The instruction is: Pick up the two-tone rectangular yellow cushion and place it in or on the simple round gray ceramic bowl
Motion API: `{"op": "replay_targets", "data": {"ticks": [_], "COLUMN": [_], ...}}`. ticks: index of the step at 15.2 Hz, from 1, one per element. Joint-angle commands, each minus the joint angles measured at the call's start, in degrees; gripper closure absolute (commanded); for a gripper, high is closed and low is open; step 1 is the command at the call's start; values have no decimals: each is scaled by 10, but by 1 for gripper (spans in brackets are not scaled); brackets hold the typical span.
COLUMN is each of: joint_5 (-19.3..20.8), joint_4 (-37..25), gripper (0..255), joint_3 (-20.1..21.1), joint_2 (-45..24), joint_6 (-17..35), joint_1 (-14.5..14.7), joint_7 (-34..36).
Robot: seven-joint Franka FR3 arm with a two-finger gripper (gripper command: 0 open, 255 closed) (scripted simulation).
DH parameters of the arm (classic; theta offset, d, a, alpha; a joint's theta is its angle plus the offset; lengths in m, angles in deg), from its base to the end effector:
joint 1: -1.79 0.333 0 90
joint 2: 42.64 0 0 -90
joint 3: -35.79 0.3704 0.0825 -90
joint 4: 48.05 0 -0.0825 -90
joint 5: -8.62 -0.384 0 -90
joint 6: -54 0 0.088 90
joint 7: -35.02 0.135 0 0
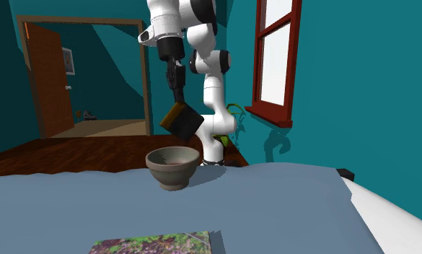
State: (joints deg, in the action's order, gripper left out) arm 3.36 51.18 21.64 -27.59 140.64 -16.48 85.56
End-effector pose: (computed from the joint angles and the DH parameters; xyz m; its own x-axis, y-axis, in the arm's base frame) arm 0.3793 -0.2489 0.6992 0.1419 -0.9852 -0.0964 -0.9836 -0.1294 -0.1257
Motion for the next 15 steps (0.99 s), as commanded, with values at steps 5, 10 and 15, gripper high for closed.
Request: {"op": "replay_targets", "data": {"ticks": [5, 10, 15], "joint_5": [4, 5, 6], "joint_4": [63, 111, 155], "gripper": [255, 255, 255], "joint_3": [1, 2, 2], "joint_2": [17, 26, 32], "joint_6": [47, 85, 123], "joint_1": [-2, -3, -4], "joint_7": [-4, -7, -11]}}
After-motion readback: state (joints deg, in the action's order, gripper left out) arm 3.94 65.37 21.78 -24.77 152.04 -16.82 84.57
